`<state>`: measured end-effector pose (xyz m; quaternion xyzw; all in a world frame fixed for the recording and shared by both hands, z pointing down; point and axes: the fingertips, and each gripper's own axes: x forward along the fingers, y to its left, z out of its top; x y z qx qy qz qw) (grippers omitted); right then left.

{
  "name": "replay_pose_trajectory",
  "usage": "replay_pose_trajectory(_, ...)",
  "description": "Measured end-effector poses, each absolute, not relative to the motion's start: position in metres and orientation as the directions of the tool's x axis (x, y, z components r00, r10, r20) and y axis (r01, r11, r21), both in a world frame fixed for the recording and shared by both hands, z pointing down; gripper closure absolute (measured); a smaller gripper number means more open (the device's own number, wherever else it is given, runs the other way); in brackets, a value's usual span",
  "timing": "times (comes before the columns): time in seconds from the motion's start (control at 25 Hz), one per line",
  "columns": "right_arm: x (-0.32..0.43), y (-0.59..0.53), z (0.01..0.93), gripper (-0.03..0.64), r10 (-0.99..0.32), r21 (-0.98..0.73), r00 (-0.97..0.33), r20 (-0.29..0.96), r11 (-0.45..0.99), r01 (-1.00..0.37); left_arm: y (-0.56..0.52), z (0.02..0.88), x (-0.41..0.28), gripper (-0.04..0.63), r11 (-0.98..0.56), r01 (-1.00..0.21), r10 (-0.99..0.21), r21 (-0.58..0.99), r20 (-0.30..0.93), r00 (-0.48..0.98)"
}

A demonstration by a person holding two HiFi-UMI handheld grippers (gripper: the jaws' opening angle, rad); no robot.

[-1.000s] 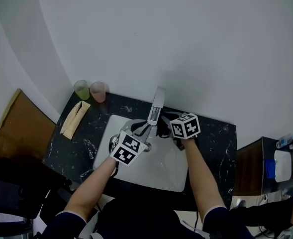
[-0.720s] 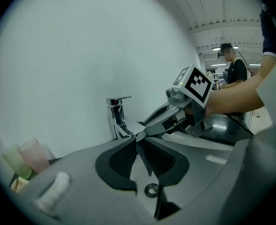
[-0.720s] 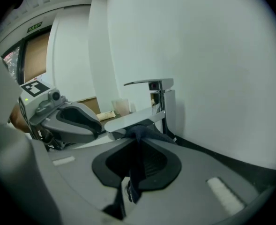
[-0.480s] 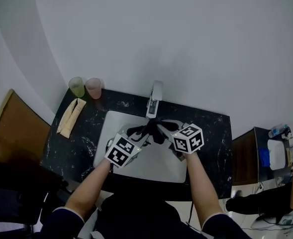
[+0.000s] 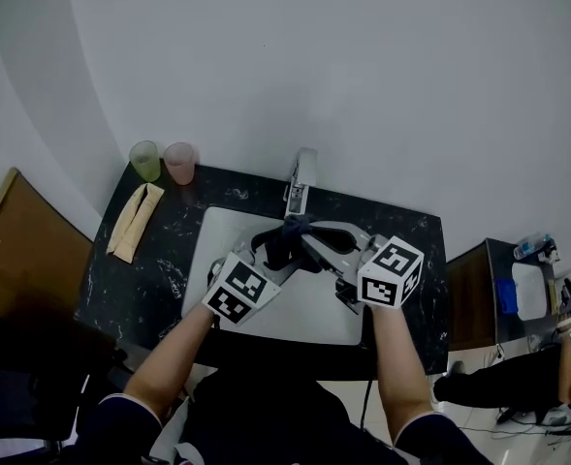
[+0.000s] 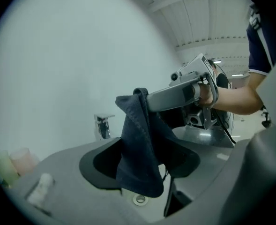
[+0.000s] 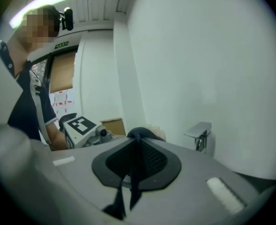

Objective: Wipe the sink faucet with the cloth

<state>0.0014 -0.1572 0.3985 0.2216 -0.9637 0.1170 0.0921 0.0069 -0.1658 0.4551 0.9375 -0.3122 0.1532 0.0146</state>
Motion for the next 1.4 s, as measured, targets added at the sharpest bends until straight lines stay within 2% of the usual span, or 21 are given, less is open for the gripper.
replay_pose_trajectory(0.12,-0.013,-0.147,0.372,0.586,-0.325,-0.182,-0.926,0.194,0.915,-0.36,-0.167,0.424,0.005,0.341,-0.801,-0.568,-0.598,-0.19,0.228,0.768)
replay_pose_trajectory(0.16,-0.016,-0.146,0.366,0.586,-0.31,-0.179,-0.933,0.185,0.923,-0.342,-0.168,0.416,0.004,0.374,-0.798,-0.563,-0.601,-0.216,0.215,0.769)
replay_pose_trajectory(0.2,-0.017,-0.146,0.36,0.586,-0.304,-0.174,-0.937,0.175,0.927,-0.333,-0.169,0.41,0.002,0.483,-0.794,-0.563,-0.605,-0.229,0.207,0.769)
replay_pose_trajectory(0.28,-0.02,-0.15,0.353,0.581,-0.312,-0.156,-0.937,0.157,0.929,-0.336,-0.175,0.403,-0.003,0.531,-0.789,-0.569,-0.611,-0.232,0.198,0.766)
replay_pose_trajectory(0.36,-0.021,-0.157,0.35,0.557,-0.337,-0.13,-0.93,0.149,0.925,-0.356,-0.183,0.4,-0.009,0.535,-0.784,-0.578,-0.618,-0.227,0.194,0.762)
replay_pose_trajectory(0.44,-0.018,-0.166,0.348,0.484,-0.374,-0.115,-0.917,0.139,0.914,-0.39,-0.196,0.394,-0.018,0.537,-0.77,-0.597,-0.635,-0.225,0.188,0.749)
replay_pose_trajectory(0.52,-0.009,-0.176,0.345,0.457,-0.425,-0.117,-0.897,0.119,0.891,-0.438,-0.215,0.385,-0.03,0.537,-0.747,-0.625,-0.662,-0.226,0.181,0.727)
replay_pose_trajectory(0.76,0.02,-0.211,0.361,0.482,-0.564,-0.131,-0.813,0.145,0.803,-0.581,-0.285,0.36,-0.045,0.537,-0.684,-0.699,-0.728,-0.21,0.143,0.67)
replay_pose_trajectory(1.0,0.024,-0.219,0.389,0.483,-0.57,-0.165,-0.799,0.193,0.784,-0.599,-0.34,0.353,-0.03,0.537,-0.67,-0.709,-0.741,-0.223,0.136,0.658)
replay_pose_trajectory(1.4,0.034,-0.226,0.419,0.497,-0.58,-0.224,-0.782,0.227,0.751,-0.621,-0.383,0.41,-0.007,0.535,-0.683,-0.684,-0.731,-0.258,0.217,0.648)
